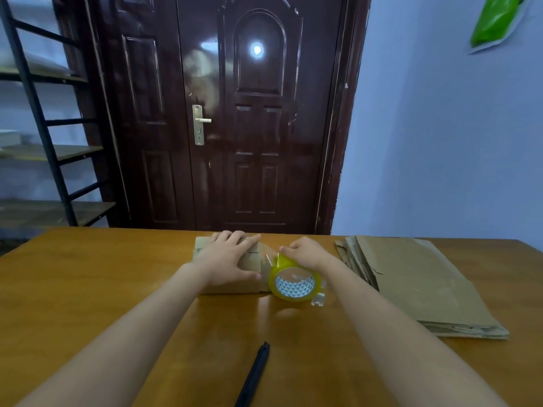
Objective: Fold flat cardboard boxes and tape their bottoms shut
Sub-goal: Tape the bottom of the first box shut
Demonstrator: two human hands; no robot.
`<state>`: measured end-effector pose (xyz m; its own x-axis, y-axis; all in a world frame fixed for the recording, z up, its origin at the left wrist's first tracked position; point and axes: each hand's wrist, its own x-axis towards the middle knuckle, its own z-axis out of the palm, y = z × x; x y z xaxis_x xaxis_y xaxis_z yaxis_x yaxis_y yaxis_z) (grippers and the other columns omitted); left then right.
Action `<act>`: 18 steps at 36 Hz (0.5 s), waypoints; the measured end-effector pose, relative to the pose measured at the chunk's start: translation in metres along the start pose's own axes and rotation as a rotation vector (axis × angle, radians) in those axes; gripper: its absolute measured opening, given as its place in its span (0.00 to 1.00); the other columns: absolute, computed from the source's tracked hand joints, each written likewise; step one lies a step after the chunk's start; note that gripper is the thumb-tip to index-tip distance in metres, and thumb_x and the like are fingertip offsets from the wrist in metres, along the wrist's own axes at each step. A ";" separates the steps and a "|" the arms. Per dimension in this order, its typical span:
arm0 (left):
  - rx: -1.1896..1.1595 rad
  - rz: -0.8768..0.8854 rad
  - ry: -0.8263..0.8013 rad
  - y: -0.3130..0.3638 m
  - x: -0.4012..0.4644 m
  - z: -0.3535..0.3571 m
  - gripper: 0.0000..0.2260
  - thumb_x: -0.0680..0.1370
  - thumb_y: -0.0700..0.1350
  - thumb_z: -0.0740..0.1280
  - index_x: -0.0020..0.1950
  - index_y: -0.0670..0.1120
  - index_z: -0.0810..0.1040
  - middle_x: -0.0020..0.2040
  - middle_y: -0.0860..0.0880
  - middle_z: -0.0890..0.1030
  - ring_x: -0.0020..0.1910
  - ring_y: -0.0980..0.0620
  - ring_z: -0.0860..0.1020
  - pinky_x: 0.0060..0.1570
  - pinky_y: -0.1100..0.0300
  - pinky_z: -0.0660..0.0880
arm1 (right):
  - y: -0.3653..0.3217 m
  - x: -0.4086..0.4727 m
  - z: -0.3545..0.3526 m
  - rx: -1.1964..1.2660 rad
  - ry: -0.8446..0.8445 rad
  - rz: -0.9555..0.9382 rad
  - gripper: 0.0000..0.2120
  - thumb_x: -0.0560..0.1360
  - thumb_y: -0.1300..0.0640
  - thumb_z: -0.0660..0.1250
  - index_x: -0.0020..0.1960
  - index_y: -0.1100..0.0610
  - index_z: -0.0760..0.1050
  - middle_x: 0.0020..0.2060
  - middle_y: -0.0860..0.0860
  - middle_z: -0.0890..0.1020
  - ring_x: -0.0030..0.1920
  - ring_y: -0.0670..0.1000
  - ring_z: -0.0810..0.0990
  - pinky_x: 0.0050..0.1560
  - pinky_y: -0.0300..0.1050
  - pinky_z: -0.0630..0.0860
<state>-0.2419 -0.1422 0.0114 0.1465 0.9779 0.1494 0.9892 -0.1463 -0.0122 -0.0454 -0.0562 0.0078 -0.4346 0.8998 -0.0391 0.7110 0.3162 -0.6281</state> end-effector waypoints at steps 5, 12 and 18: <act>-0.008 0.019 -0.074 -0.006 0.012 -0.010 0.37 0.73 0.68 0.61 0.77 0.57 0.52 0.73 0.52 0.63 0.69 0.49 0.62 0.68 0.52 0.62 | 0.001 0.002 -0.002 0.004 0.002 0.007 0.20 0.79 0.44 0.59 0.32 0.53 0.70 0.27 0.47 0.72 0.30 0.47 0.71 0.36 0.42 0.68; -0.044 0.005 -0.101 -0.004 0.006 0.007 0.34 0.75 0.67 0.58 0.77 0.55 0.54 0.73 0.50 0.64 0.70 0.49 0.62 0.67 0.53 0.63 | 0.002 0.005 0.000 0.038 0.014 -0.009 0.21 0.79 0.46 0.61 0.29 0.52 0.68 0.24 0.47 0.70 0.27 0.47 0.69 0.33 0.42 0.66; -0.033 0.099 -0.008 -0.004 -0.001 0.011 0.34 0.75 0.66 0.58 0.77 0.53 0.55 0.73 0.53 0.60 0.71 0.53 0.57 0.68 0.56 0.61 | 0.000 0.007 0.005 -0.022 0.043 -0.023 0.19 0.78 0.45 0.61 0.30 0.49 0.65 0.27 0.44 0.67 0.29 0.43 0.66 0.32 0.39 0.63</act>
<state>-0.2455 -0.1411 0.0004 0.2435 0.9596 0.1413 0.9690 -0.2468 0.0063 -0.0510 -0.0514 0.0033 -0.4270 0.9042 0.0084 0.7135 0.3427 -0.6111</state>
